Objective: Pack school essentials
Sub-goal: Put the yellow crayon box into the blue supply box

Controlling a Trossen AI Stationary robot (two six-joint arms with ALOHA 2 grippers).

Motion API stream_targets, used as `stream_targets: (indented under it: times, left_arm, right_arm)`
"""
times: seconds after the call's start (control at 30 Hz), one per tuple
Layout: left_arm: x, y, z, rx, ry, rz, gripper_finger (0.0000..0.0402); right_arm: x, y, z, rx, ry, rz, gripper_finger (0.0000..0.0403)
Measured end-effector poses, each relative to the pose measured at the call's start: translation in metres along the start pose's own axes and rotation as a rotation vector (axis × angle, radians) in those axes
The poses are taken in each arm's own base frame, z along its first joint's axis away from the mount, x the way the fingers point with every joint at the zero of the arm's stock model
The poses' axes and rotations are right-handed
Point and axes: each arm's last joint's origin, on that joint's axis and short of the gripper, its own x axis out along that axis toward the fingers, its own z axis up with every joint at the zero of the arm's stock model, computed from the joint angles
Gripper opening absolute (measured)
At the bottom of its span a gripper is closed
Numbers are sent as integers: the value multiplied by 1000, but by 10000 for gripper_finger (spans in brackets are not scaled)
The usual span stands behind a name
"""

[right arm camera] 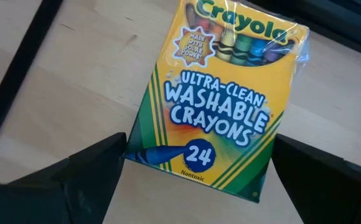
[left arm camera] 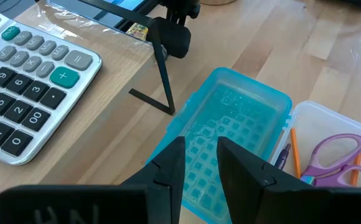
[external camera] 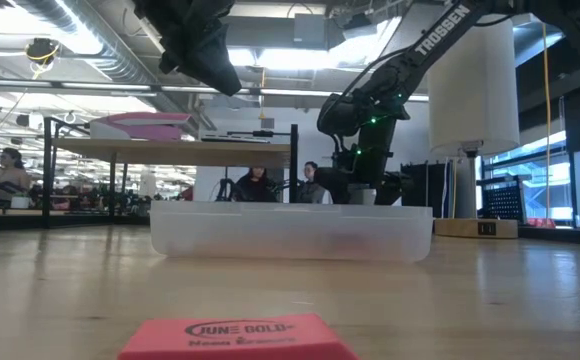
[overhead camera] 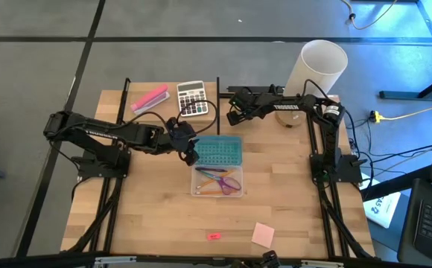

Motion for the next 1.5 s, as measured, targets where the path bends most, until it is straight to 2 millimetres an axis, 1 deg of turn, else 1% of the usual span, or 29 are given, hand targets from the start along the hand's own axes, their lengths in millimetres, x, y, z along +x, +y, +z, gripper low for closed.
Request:
stream_targets:
  times: [0.6, 0.93, 1.13, 1.3, 1.5]
  left_arm:
    - [0, 0, 0, 0, 0, 0, 85]
    - [0, 0, 0, 0, 0, 0, 85]
    - [0, 0, 0, 0, 0, 0, 85]
    - [0, 0, 0, 0, 0, 0, 85]
    - [0, 0, 0, 0, 0, 0, 85]
  right_arm:
    - [0, -2, -2, -9, 15, -32, 391]
    - [0, -2, -2, -12, 18, -29, 347]
    - [0, -2, -3, -19, 34, -18, 343]
    - [-1, -1, -7, -54, 66, -24, 342]
    - [-7, 5, -18, -100, 117, -31, 342]
